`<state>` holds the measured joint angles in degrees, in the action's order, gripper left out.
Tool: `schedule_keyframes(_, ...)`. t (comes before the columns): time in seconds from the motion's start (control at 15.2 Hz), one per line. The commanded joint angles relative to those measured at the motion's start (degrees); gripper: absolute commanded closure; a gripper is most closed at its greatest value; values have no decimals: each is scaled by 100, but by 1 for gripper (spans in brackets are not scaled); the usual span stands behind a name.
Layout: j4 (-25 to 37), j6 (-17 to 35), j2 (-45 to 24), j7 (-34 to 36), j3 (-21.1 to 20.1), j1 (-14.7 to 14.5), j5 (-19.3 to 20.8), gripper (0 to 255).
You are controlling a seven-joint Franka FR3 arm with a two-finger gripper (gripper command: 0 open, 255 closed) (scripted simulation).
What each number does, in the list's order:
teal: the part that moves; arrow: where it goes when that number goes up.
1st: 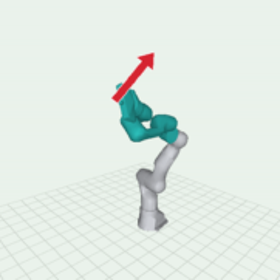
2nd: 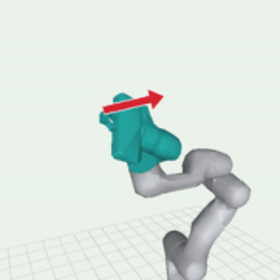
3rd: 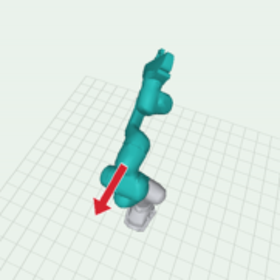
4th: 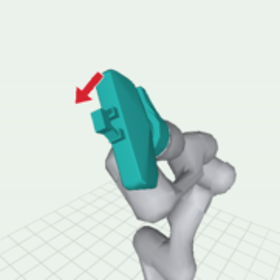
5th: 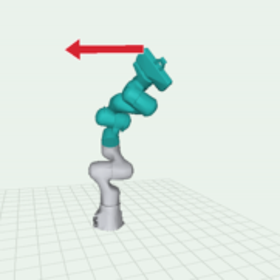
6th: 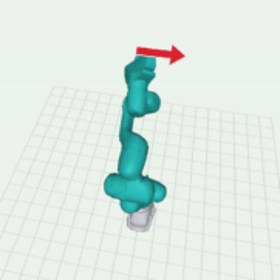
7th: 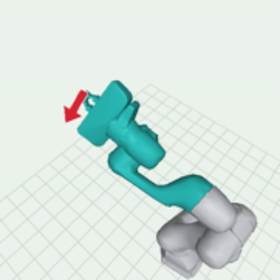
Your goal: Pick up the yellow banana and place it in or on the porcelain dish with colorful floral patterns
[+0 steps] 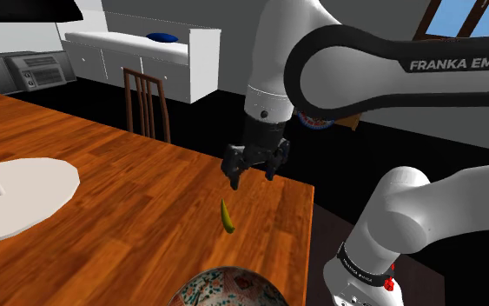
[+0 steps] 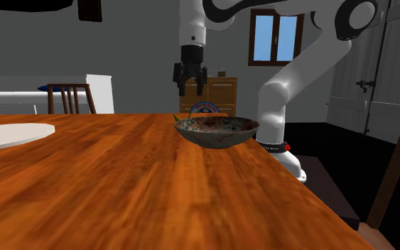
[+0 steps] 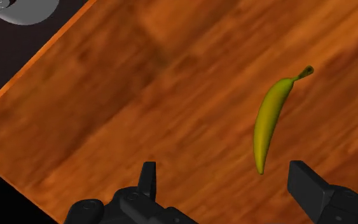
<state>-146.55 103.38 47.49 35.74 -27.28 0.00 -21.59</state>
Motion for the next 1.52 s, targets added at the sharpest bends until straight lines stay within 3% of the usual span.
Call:
schedule_keyframes(0.0, 90, 187, -259, 562, -403, 58, -222, 0)
schedule_keyframes(0.26, 318, 527, -778, 1468, -1094, 253, -501, 0)
schedule_keyframes(0.79, -104, 1164, -981, 1444, -1375, 244, -672, 0)
schedule_keyframes(1.25, -103, 1163, -982, 1444, -1375, 245, -671, 0)
schedule_keyframes(1.32, -103, 1163, -982, 1444, -1375, 245, -671, 255)
schedule_keyframes(1.45, -103, 1163, -982, 1444, -1375, 245, -671, 255)
